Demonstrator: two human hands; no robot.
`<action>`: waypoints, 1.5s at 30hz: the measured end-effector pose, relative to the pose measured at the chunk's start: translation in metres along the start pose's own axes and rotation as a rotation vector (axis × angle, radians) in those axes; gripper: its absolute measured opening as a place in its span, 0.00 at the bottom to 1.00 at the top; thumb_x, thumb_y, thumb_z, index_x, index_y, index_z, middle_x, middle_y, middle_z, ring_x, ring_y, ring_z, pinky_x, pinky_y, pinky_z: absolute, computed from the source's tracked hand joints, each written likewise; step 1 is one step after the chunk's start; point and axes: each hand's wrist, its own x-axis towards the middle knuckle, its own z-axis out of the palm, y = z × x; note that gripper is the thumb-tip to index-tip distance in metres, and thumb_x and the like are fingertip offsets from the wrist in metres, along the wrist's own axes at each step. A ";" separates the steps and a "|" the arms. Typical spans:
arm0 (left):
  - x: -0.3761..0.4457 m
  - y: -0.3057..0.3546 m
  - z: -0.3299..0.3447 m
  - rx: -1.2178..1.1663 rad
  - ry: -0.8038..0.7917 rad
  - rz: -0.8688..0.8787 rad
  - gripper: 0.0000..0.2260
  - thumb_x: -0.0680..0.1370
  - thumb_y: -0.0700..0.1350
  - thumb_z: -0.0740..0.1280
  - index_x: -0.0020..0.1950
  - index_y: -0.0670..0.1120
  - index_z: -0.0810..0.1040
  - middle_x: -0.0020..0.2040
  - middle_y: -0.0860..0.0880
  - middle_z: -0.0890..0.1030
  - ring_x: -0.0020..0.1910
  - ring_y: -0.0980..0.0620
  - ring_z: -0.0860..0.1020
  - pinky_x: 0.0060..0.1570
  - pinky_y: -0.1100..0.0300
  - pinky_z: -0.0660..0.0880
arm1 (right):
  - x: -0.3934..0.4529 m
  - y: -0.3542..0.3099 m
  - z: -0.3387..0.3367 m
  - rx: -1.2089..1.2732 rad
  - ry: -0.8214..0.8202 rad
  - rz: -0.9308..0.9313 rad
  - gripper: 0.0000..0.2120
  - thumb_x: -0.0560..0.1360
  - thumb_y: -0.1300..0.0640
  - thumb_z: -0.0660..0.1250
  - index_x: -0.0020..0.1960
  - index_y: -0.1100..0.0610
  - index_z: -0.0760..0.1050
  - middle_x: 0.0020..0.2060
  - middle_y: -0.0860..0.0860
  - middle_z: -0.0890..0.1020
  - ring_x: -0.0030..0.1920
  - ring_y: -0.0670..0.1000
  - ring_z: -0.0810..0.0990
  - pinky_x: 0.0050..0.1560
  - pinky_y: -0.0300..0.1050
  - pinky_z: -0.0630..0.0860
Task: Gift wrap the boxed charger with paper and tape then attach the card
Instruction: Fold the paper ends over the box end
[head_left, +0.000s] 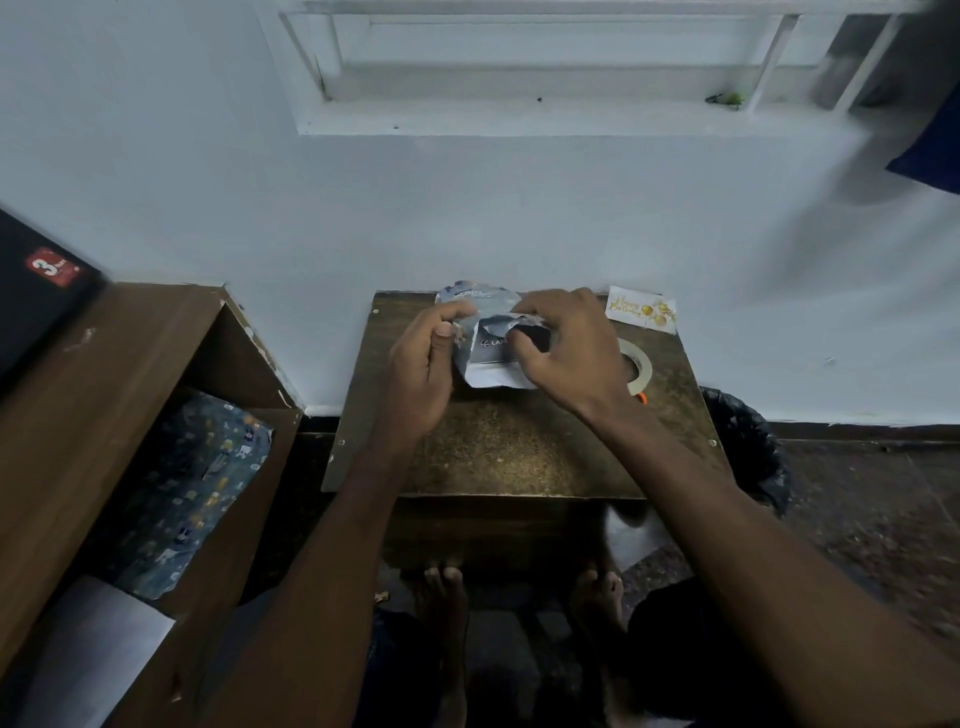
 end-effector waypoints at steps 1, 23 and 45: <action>0.000 -0.003 0.001 -0.003 0.001 0.007 0.17 0.89 0.43 0.54 0.69 0.43 0.81 0.65 0.47 0.83 0.63 0.55 0.80 0.61 0.57 0.78 | -0.001 0.001 0.002 -0.031 0.004 -0.030 0.12 0.73 0.52 0.67 0.52 0.54 0.85 0.49 0.47 0.87 0.50 0.54 0.75 0.47 0.45 0.67; -0.002 0.020 -0.009 -0.194 -0.133 -0.108 0.16 0.83 0.38 0.71 0.71 0.40 0.81 0.72 0.46 0.79 0.29 0.61 0.82 0.27 0.70 0.74 | -0.002 -0.006 0.006 -0.083 -0.004 -0.210 0.13 0.77 0.52 0.60 0.42 0.57 0.81 0.36 0.51 0.82 0.38 0.54 0.76 0.37 0.53 0.75; -0.005 0.008 0.009 -0.163 -0.029 0.016 0.16 0.79 0.33 0.74 0.66 0.41 0.84 0.55 0.46 0.87 0.34 0.52 0.85 0.36 0.57 0.84 | 0.005 0.001 -0.001 -0.243 0.201 -0.315 0.10 0.68 0.58 0.70 0.47 0.50 0.86 0.34 0.48 0.85 0.32 0.54 0.82 0.24 0.47 0.72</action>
